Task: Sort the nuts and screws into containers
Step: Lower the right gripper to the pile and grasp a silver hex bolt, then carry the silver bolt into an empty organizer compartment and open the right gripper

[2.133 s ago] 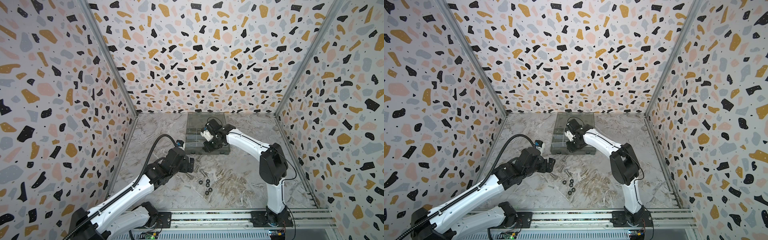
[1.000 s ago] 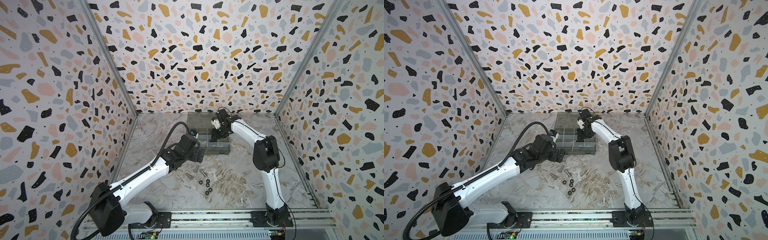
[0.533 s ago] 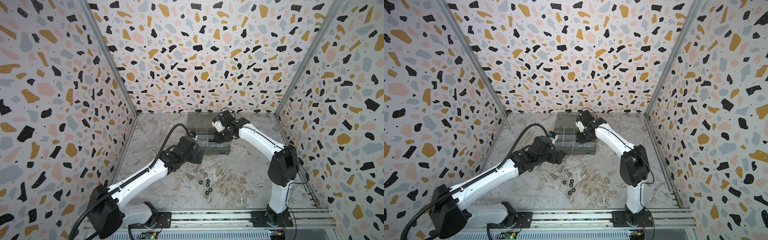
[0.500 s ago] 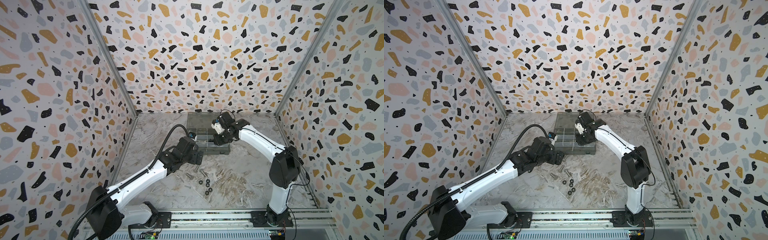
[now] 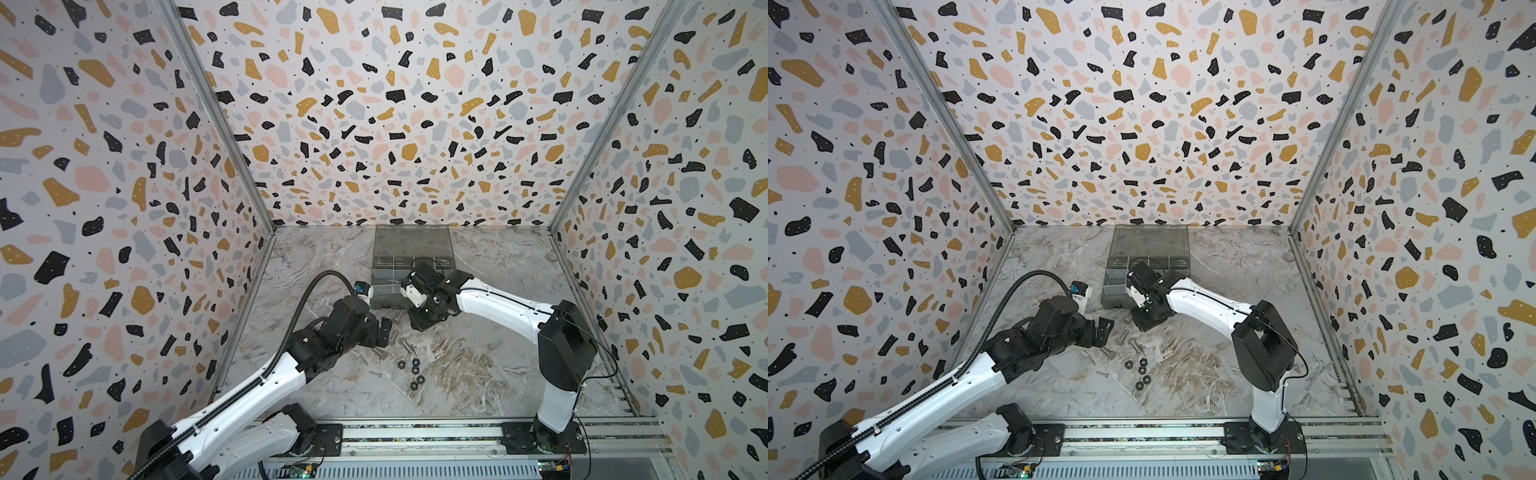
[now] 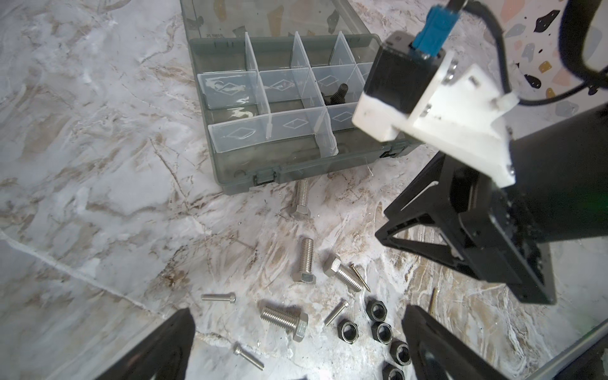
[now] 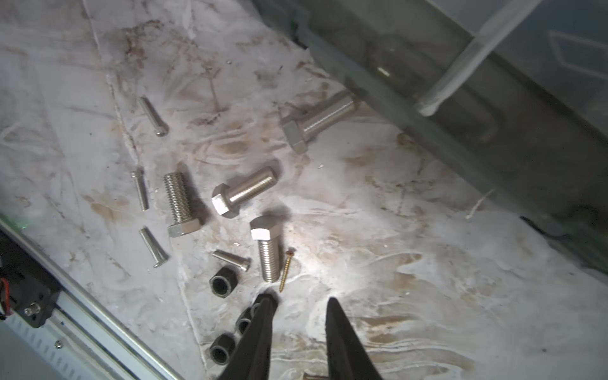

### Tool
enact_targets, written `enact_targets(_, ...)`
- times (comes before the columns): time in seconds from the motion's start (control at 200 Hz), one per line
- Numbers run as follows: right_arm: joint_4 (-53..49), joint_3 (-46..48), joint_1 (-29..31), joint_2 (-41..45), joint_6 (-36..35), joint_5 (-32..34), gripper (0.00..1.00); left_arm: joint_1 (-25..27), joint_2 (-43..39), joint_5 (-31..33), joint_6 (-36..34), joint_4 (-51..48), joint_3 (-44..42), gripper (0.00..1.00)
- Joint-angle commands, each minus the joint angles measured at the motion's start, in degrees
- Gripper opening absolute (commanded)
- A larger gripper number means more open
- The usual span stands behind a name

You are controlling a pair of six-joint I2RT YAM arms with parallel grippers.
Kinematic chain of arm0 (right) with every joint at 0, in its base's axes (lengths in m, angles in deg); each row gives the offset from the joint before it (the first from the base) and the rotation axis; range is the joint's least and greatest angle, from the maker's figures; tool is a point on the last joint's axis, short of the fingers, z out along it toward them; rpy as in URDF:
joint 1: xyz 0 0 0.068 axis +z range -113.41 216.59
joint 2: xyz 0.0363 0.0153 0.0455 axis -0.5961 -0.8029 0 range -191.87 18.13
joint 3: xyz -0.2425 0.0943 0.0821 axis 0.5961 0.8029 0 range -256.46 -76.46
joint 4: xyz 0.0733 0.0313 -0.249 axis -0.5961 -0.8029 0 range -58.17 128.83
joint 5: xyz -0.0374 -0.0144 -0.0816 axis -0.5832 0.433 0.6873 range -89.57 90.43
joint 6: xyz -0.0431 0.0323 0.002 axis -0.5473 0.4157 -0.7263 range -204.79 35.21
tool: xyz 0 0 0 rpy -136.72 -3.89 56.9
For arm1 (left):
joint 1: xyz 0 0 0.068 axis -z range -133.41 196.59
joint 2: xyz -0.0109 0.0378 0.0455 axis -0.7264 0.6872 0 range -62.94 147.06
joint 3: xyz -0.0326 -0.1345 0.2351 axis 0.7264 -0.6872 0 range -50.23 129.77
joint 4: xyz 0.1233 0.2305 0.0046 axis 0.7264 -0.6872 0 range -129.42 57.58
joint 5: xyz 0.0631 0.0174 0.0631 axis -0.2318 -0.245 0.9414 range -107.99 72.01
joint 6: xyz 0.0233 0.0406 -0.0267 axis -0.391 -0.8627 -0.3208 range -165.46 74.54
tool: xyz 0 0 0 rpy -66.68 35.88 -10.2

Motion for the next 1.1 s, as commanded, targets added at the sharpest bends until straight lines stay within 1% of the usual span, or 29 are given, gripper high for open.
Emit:
enact_targets(0.0, 0.72, 0.29, 1.44, -1.36, 0.88, -0.32, 0.34, -0.27, -2.65, 1.18, 2.41, -1.55, -1.28, 1.0)
enact_targets(0.115, 0.99, -0.08, 2.23, -3.08, 0.72, -0.39, 0.36, -0.32, -4.44, 1.45, 3.21, -2.39, -1.77, 1.0)
enact_targets(0.23, 1.3, -0.12, 2.37, -4.32, 0.42, -0.43, 0.41, -0.26, -5.37, 1.7, 3.49, -2.82, -2.11, 1.0)
enact_targets(0.33, 1.76, -0.17, 2.49, -5.43, 0.08, -0.52, 0.42, -0.26, -5.73, 1.85, 3.47, -3.01, -2.13, 1.0)
enact_targets(1.096, 2.99, -3.48, 3.12, -12.78, -2.51, -3.93, 0.42, -0.26, -5.84, 3.48, 3.12, -4.41, -1.42, 1.0)
